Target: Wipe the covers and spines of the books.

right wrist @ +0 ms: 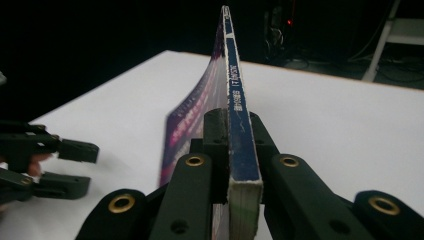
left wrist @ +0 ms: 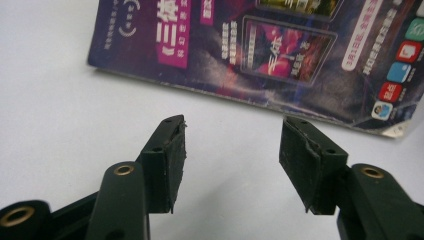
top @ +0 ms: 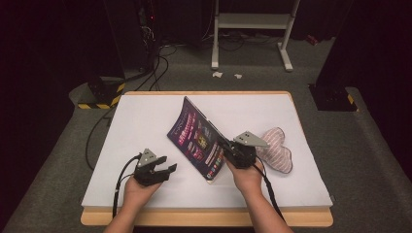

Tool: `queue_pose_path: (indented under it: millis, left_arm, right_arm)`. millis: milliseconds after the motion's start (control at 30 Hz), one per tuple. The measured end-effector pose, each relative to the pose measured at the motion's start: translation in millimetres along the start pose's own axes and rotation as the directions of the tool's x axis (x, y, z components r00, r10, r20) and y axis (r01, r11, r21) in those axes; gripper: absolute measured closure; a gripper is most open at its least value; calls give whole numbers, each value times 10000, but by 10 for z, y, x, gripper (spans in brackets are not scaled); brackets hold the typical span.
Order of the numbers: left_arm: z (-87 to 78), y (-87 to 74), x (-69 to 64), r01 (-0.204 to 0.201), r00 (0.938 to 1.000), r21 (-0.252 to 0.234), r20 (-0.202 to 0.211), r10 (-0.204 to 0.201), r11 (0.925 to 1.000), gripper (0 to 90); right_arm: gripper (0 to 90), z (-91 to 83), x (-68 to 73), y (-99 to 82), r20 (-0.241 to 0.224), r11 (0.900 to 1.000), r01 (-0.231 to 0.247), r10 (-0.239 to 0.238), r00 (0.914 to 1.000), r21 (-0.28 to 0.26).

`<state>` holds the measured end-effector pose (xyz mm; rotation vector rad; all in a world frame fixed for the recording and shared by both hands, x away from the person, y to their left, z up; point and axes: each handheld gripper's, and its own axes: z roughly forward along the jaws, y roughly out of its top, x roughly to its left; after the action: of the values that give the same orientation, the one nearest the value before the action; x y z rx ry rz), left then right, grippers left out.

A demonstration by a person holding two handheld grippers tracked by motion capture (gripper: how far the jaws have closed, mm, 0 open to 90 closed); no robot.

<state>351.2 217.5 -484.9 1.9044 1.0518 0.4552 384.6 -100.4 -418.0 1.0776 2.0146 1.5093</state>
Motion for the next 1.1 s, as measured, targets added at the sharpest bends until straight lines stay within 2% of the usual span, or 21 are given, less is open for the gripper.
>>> queue_pose_path:
  millis: [100,233,400,567,733,1000,1100]
  left_arm:
    - [-8,2,4,14,10000,-75,-38,-14,10000,439]
    - [-24,6,11,40,10000,-169,-77,-41,9998,435]
    - [-34,6,21,32,9999,-230,-119,-34,9997,431]
    - [-36,6,22,53,9999,-247,-147,-56,9997,425]
    - [-35,6,31,77,9998,-272,-160,-82,9996,420]
    - [-19,2,18,7,9999,-216,-146,-10,9998,409]
    - [-17,2,12,-5,9999,-232,-120,2,9997,409]
  right_arm:
    - [844,-40,44,71,-8,9995,114,-114,9999,-287]
    - [844,-73,76,150,298,9976,400,-384,9988,-570]
    - [843,-112,-10,210,757,9961,362,-301,9967,-805]
    - [843,-147,-114,226,1188,9962,332,-235,9926,-803]
    - [843,-218,-204,231,1773,9956,456,-305,9837,-819]
    - [843,-378,-380,180,2739,9956,412,-167,9616,-839]
    - [843,-421,-418,161,3209,9948,503,-194,9469,-882]
